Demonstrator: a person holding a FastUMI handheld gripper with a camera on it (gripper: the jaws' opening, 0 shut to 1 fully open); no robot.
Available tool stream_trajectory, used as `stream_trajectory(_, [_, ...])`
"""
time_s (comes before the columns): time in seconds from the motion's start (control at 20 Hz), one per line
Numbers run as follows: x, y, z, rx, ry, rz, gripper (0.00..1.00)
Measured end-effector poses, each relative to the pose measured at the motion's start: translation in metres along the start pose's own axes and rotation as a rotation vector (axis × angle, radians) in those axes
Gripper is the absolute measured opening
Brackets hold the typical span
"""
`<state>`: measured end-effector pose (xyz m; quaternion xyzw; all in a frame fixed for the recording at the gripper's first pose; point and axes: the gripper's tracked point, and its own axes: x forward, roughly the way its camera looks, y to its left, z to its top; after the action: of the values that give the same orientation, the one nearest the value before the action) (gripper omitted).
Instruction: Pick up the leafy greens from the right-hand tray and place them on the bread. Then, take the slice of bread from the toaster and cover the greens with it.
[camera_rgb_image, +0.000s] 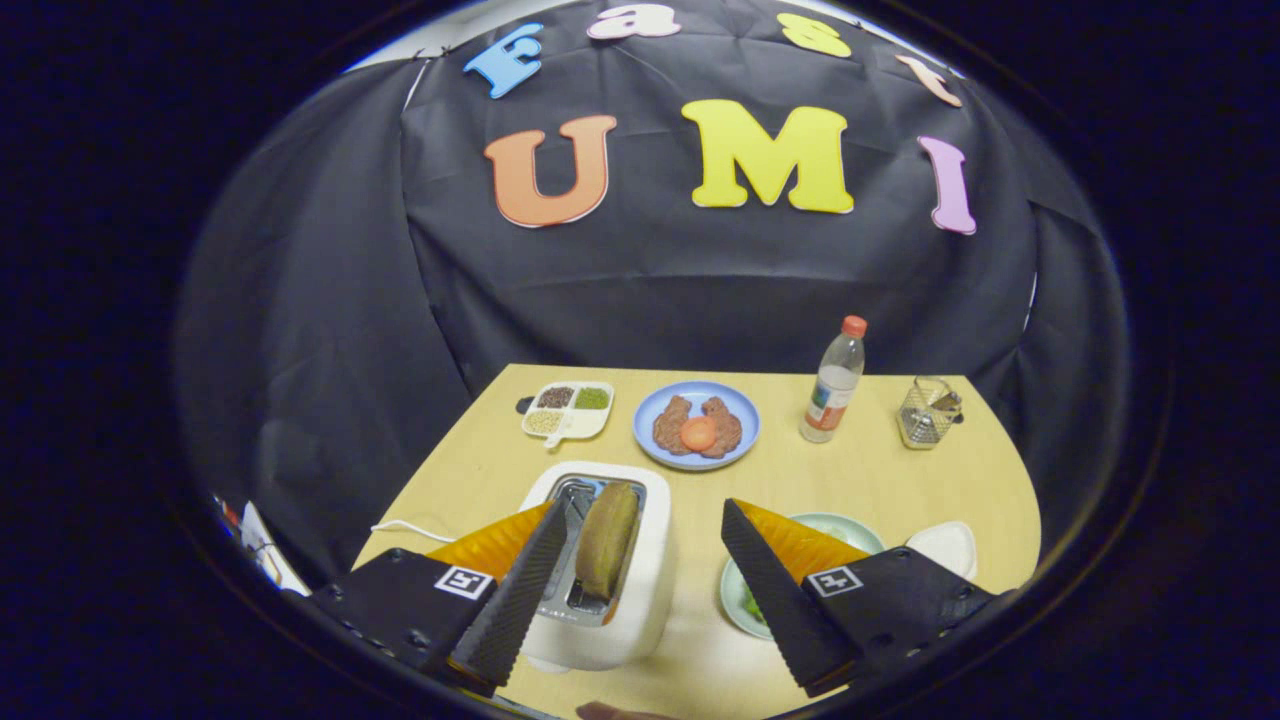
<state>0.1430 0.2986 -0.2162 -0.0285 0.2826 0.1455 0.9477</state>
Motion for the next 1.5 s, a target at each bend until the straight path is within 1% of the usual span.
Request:
stream_trajectory(0.1, [0.014,0.01,-0.01,0.021,0.038,-0.003,0.97])
stream_trajectory(0.15, [0.02,0.016,-0.013,0.027,0.052,-0.002,0.95])
stream_trajectory(0.2, [0.026,0.017,-0.016,0.027,0.071,-0.013,0.89])
stream_trajectory(0.25, [0.032,0.018,-0.018,0.032,0.089,-0.029,0.88])
stream_trajectory(0.4, [0.047,0.018,-0.026,0.049,0.144,-0.072,0.75])
stream_trajectory(0.5, [0.052,0.02,-0.027,0.049,0.165,-0.086,0.61])
stream_trajectory(0.6, [0.056,0.022,-0.028,0.043,0.178,-0.09,0.5])
stream_trajectory(0.65, [0.057,0.02,-0.028,0.035,0.188,-0.102,0.5])
stream_trajectory(0.7, [0.057,0.016,-0.03,0.034,0.201,-0.124,0.39])
stream_trajectory(0.75, [0.058,0.013,-0.032,0.035,0.219,-0.142,0.33])
stream_trajectory(0.85, [0.058,0.014,-0.034,0.054,0.237,-0.131,0.19])
stream_trajectory(0.95, [0.051,0.014,-0.03,0.055,0.237,-0.12,0.19])
stream_trajectory(1.0, [0.047,0.014,-0.027,0.061,0.233,-0.111,0.13])
stream_trajectory(1.2, [0.024,0.013,0.001,0.079,0.184,-0.074,0.13])
stream_trajectory(1.3, [0.01,0.012,0.014,0.11,0.163,-0.048,0.13])
stream_trajectory(1.5, [-0.012,-0.01,0.04,0.157,0.111,-0.029,0.13])
